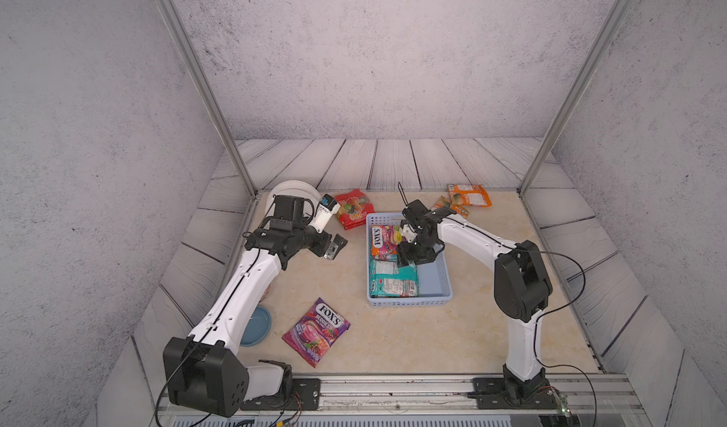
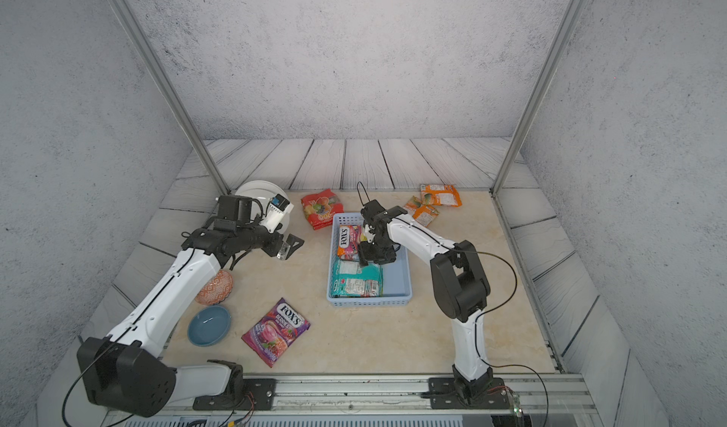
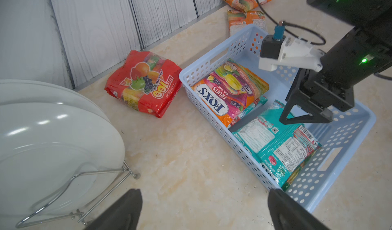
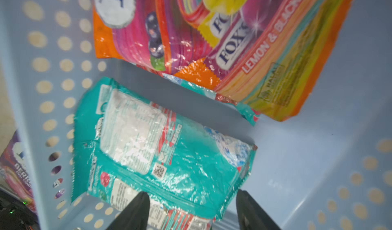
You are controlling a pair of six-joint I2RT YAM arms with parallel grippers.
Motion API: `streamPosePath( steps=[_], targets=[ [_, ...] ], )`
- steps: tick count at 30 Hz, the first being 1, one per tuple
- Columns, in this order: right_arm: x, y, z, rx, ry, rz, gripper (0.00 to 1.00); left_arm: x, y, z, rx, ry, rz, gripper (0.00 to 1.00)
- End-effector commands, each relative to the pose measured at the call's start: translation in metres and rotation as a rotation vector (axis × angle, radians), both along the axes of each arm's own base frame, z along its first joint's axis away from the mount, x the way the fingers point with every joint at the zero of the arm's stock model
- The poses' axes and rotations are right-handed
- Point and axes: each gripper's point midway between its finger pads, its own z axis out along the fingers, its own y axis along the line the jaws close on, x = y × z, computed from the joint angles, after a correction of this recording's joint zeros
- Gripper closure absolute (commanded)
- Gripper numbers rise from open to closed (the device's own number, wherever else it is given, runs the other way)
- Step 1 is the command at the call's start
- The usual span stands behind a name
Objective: Put the candies in the basket
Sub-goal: Place the candy in the basket, then pick up the candy at the center of the board.
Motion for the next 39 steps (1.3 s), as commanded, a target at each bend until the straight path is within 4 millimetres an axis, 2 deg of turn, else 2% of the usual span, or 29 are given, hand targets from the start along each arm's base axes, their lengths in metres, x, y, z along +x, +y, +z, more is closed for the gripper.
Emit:
streamPosePath(
  steps=[1,3,7,15,26,29,33,39],
  targets=[
    [0.004,-0.014,0.043,-0.028,-0.134,0.044,0.29,-0.008,0.007,0.008,0.078,-0.005,-0.033,0.01],
    [0.005,-0.021,0.053,-0.050,-0.181,0.052,0.29,-0.011,0.012,0.002,0.107,0.030,-0.024,0.02],
    [0.002,-0.034,0.075,-0.071,-0.266,0.085,0.27,-0.032,0.013,-0.006,0.142,0.074,-0.090,0.02],
    [-0.003,-0.072,0.105,-0.173,-0.470,0.123,0.20,-0.076,0.023,-0.038,0.239,0.233,-0.202,0.02],
    [-0.016,-0.122,0.118,-0.279,-0.722,0.060,0.12,-0.116,0.048,-0.101,0.366,0.443,-0.217,0.04],
    [-0.022,-0.130,0.118,-0.284,-0.772,0.057,0.09,-0.119,0.052,-0.116,0.388,0.498,-0.211,0.06],
    [-0.032,-0.139,0.120,-0.272,-0.861,0.043,0.01,-0.125,0.055,-0.135,0.396,0.560,-0.230,0.07],
    [-0.045,-0.154,0.119,-0.281,-0.965,0.034,0.01,-0.131,0.065,-0.152,0.381,0.693,-0.227,0.13]
  ],
)
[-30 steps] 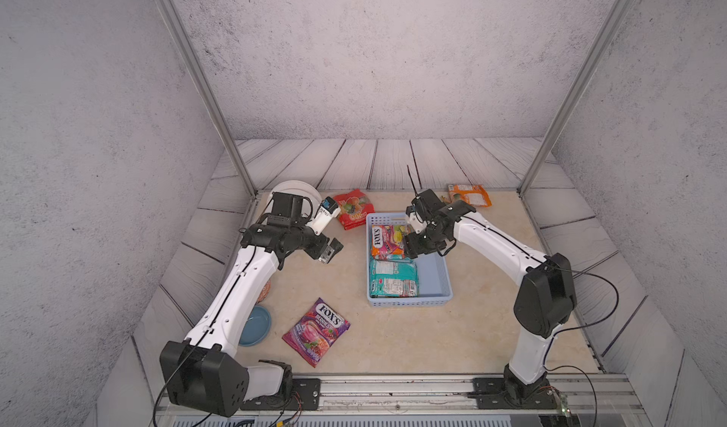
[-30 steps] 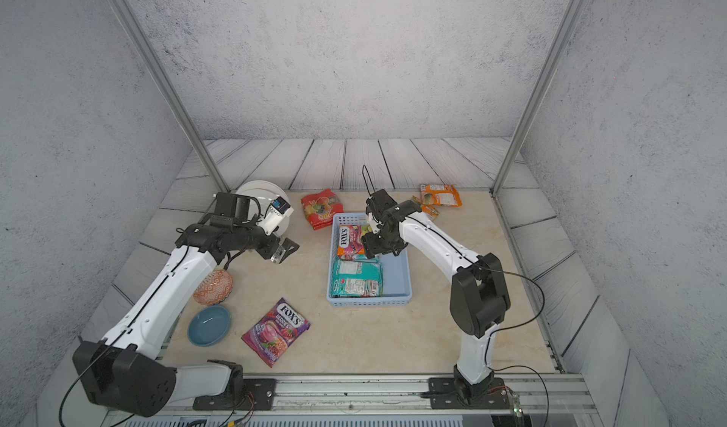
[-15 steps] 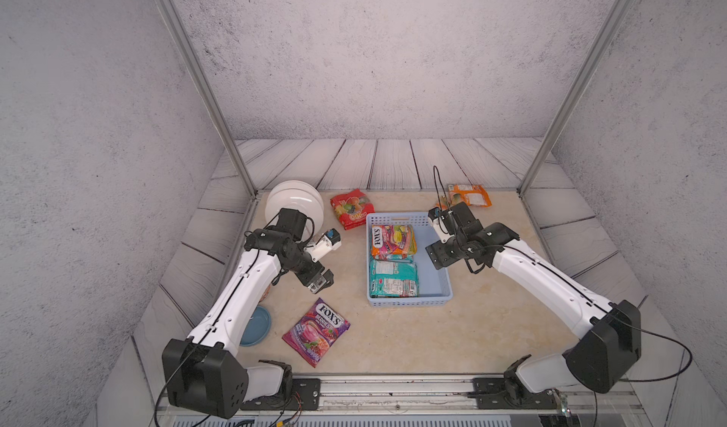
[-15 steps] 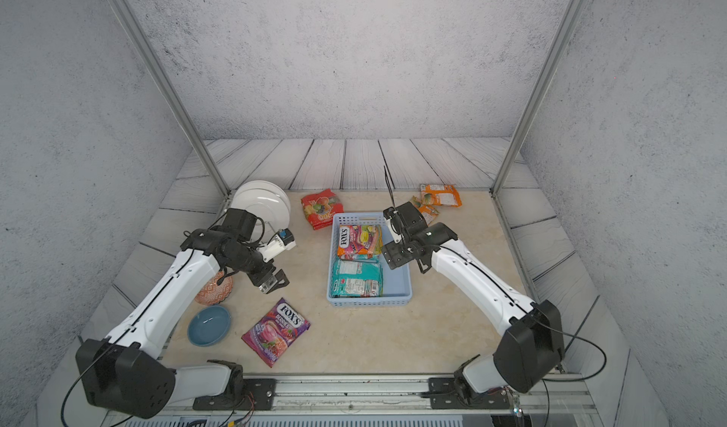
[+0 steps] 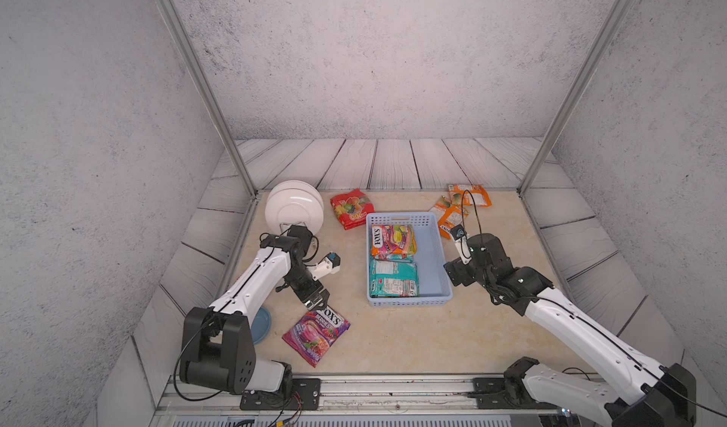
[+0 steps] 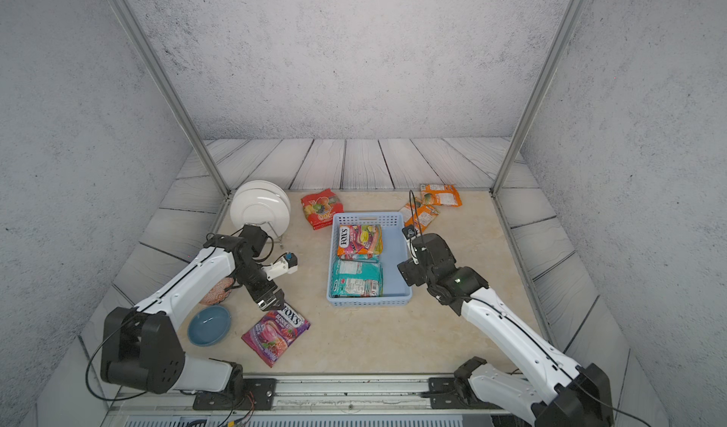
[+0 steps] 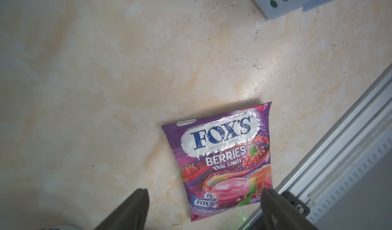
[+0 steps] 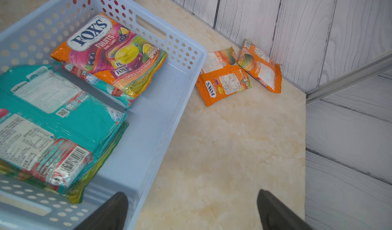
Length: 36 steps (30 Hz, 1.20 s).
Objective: Put the candies in the basket
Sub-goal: Pick up the candy at the center of the board.
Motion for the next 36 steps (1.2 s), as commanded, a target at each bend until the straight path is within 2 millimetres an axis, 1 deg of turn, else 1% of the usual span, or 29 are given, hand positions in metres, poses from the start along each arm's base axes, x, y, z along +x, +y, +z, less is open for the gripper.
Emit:
streamPosePath(
  steps=[1,5,9,13,15,19,22,25,27,30,33,36],
  targets=[
    [0.002,-0.008,0.016,0.016,-0.133,-0.011,0.01,-0.012,0.009,-0.008,-0.006,0.089,0.009,0.14],
    [-0.006,-0.013,0.009,0.017,-0.177,0.000,0.01,-0.014,0.019,-0.017,0.012,0.135,0.030,0.16],
    [-0.011,-0.015,0.014,0.053,-0.246,0.005,0.01,-0.025,0.022,-0.026,0.007,0.157,0.002,0.16],
    [-0.013,-0.017,0.011,0.047,-0.244,0.006,0.01,-0.031,0.029,-0.034,0.024,0.195,0.003,0.17],
    [-0.014,-0.017,0.014,0.066,-0.268,0.010,0.01,-0.036,0.031,-0.038,0.016,0.215,-0.007,0.17],
    [-0.014,-0.019,0.012,0.057,-0.283,0.010,0.01,-0.037,0.040,-0.050,0.042,0.221,-0.002,0.17],
    [-0.015,-0.018,0.013,0.065,-0.295,0.012,0.01,-0.039,0.037,-0.050,0.015,0.244,0.016,0.18],
    [-0.016,-0.018,0.014,0.066,-0.313,0.022,0.01,-0.039,0.038,-0.056,0.005,0.235,0.020,0.19],
    [-0.015,-0.021,0.012,0.054,-0.310,0.006,0.01,-0.038,0.037,-0.059,0.001,0.239,0.028,0.21],
    [-0.016,-0.019,0.013,0.065,-0.315,0.017,0.01,-0.038,0.033,-0.061,-0.027,0.251,0.035,0.24],
    [-0.016,-0.020,0.015,0.064,-0.325,0.016,0.01,-0.037,0.035,-0.071,-0.015,0.233,0.033,0.26],
    [-0.016,-0.022,0.011,0.053,-0.317,0.007,0.01,-0.040,0.037,-0.076,-0.005,0.253,0.025,0.32]
  ],
)
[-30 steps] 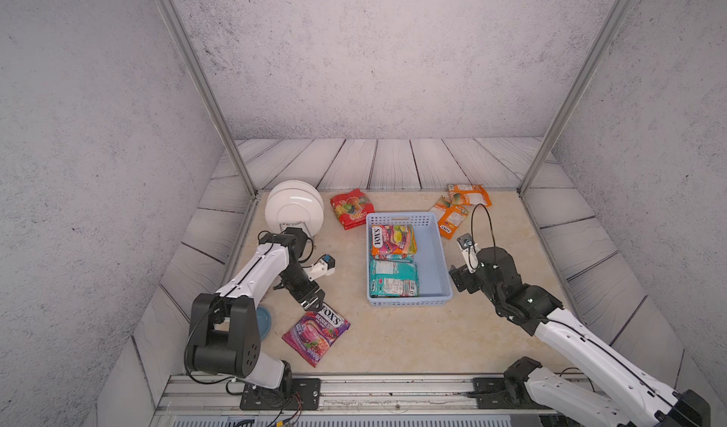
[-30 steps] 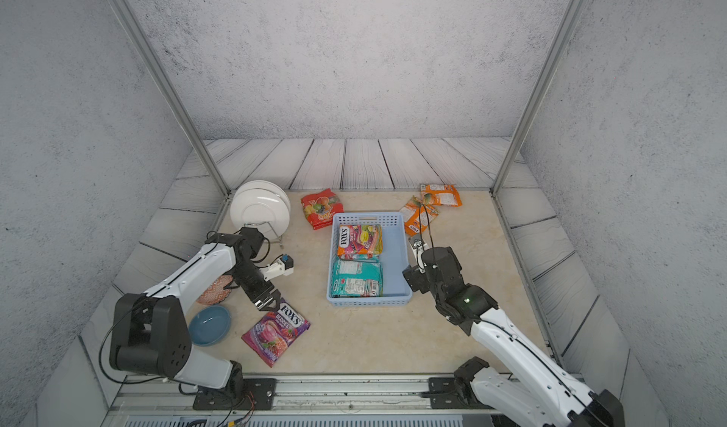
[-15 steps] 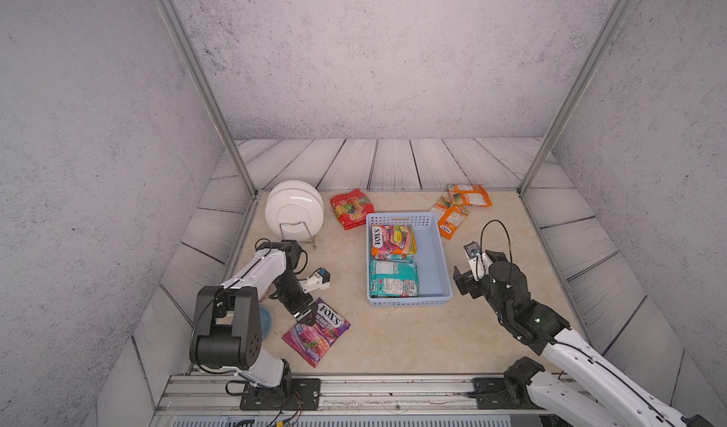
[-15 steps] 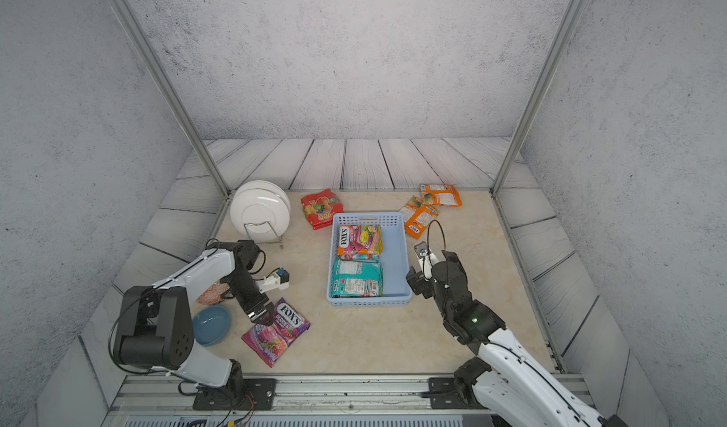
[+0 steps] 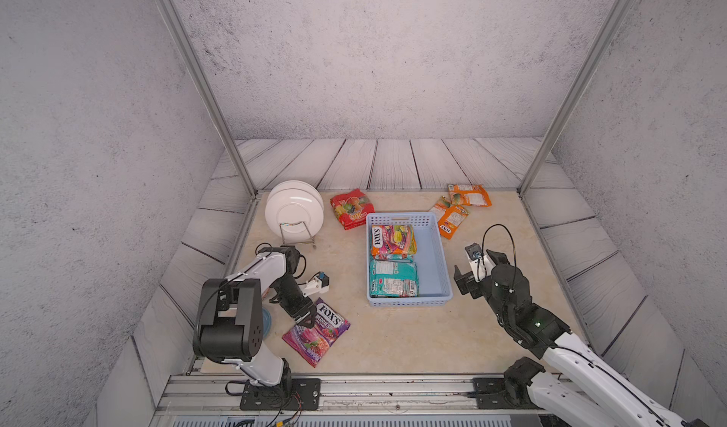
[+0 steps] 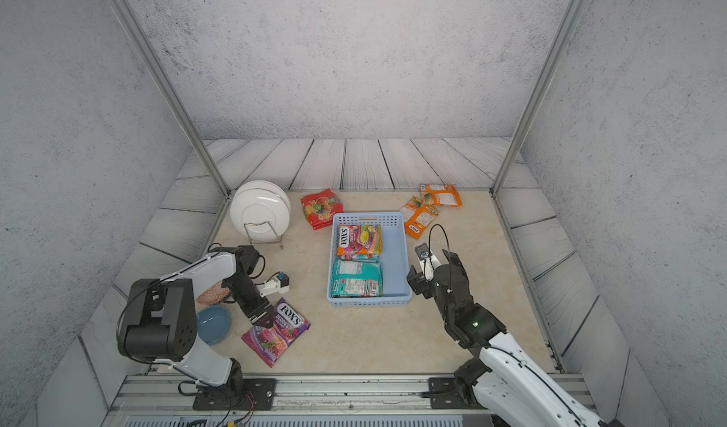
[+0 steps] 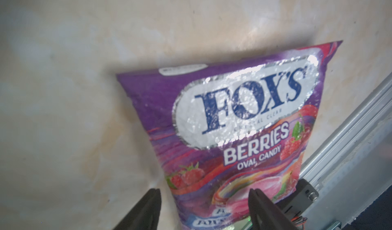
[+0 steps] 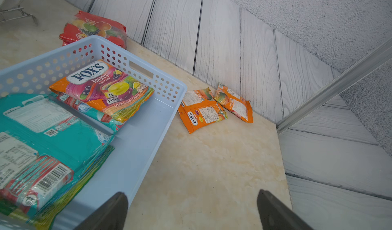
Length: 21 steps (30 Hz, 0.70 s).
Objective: Put the candies in the basket
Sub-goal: Pick up the candy at the center of the board.
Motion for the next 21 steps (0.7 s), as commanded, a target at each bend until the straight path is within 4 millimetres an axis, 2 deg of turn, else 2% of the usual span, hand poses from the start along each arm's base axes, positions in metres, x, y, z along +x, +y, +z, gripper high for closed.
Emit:
streamPosePath(
  steps=[1,6,12,14,15,21],
  targets=[
    [0.000,-0.004,0.005,0.007,-0.028,-0.015,0.01,-0.005,0.001,-0.007,-0.014,0.028,-0.005,0.34],
    [0.001,-0.006,0.006,-0.002,-0.034,-0.030,0.01,-0.004,0.001,-0.009,-0.013,0.015,-0.011,0.48],
    [0.001,-0.005,0.008,0.003,-0.038,-0.024,0.01,0.008,-0.007,0.006,-0.067,-0.049,-0.017,0.76],
    [0.001,-0.008,0.005,-0.009,-0.032,-0.038,0.01,0.016,-0.008,0.013,-0.069,-0.075,-0.026,0.93],
    [0.001,-0.007,0.004,-0.010,-0.029,-0.035,0.01,0.020,-0.008,0.016,-0.072,-0.082,-0.024,0.98],
    [0.001,-0.008,0.007,-0.007,-0.042,-0.038,0.01,0.042,-0.010,0.037,-0.082,-0.154,-0.047,1.00]
  ],
)
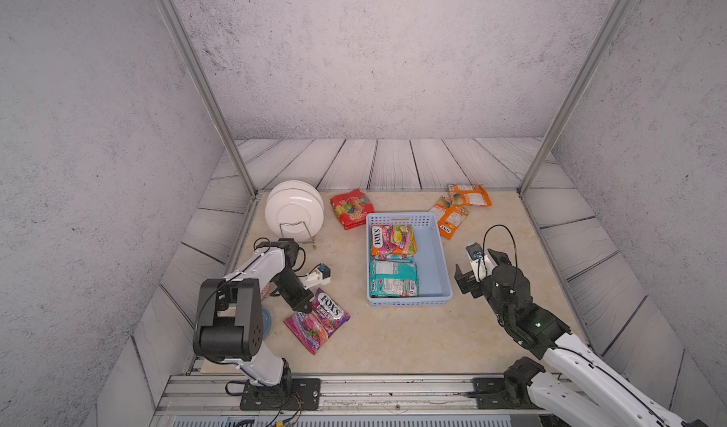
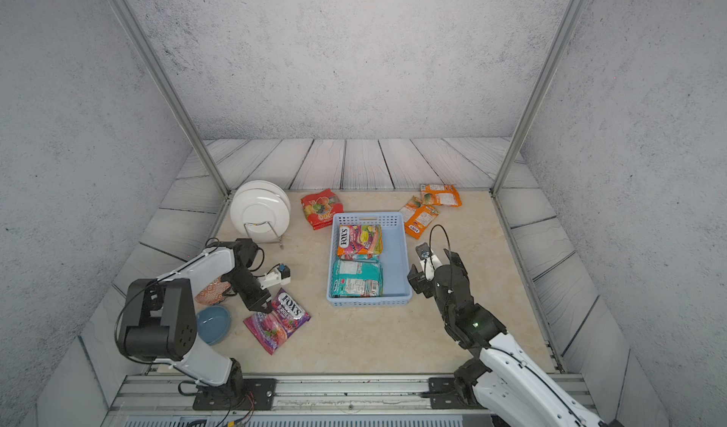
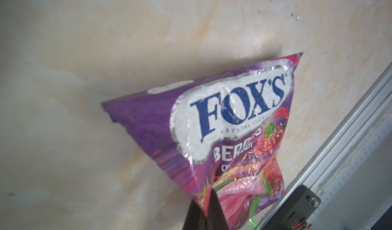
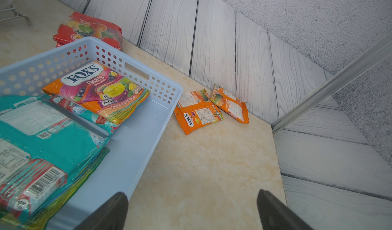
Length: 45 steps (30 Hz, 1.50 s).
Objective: Put the candies in the basket
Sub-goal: Pick up the candy at the center of the board, then place the candy in the basket.
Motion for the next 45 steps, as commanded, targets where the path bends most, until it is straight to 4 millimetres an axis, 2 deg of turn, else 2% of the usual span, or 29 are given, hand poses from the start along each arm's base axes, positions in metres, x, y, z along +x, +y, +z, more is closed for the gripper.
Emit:
streamPosePath(
  steps=[1,5,10,14,17,20,29,32,35,41,45],
  targets=[
    [0.000,-0.006,0.004,-0.002,-0.025,-0.027,0.01,0.014,-0.002,0.022,-0.020,-0.060,-0.016,1.00],
    [0.000,-0.004,0.009,0.013,-0.040,-0.015,0.01,0.028,-0.009,0.052,-0.054,-0.135,-0.060,1.00],
    [0.000,-0.007,0.007,0.000,-0.041,-0.033,0.01,0.057,-0.020,0.099,-0.066,-0.291,-0.105,1.00],
    [0.000,-0.005,0.011,0.007,-0.053,-0.019,0.01,0.076,-0.040,0.136,-0.117,-0.383,-0.144,1.00],
    [0.000,-0.009,0.008,-0.010,-0.051,-0.038,0.01,0.084,-0.054,0.154,-0.120,-0.424,-0.198,1.00],
    [0.000,-0.006,0.011,0.004,-0.061,-0.019,0.01,0.088,-0.072,0.171,-0.132,-0.464,-0.284,1.00],
    [-0.001,-0.006,0.013,0.000,-0.074,-0.017,0.01,0.111,-0.126,0.202,-0.150,-0.635,-0.452,1.00],
    [0.000,-0.011,0.012,-0.017,-0.078,-0.039,0.01,0.118,-0.143,0.205,-0.128,-0.661,-0.506,1.00],
    [-0.001,-0.007,0.014,-0.005,-0.082,-0.018,0.01,0.120,-0.161,0.209,-0.138,-0.643,-0.558,1.00],
    [0.000,-0.011,0.012,-0.025,-0.089,-0.036,0.01,0.120,-0.196,0.202,-0.134,-0.567,-0.638,1.00],
    [-0.002,-0.007,0.018,-0.004,-0.097,-0.011,0.01,0.114,-0.218,0.192,-0.143,-0.505,-0.678,1.00]
  ],
)
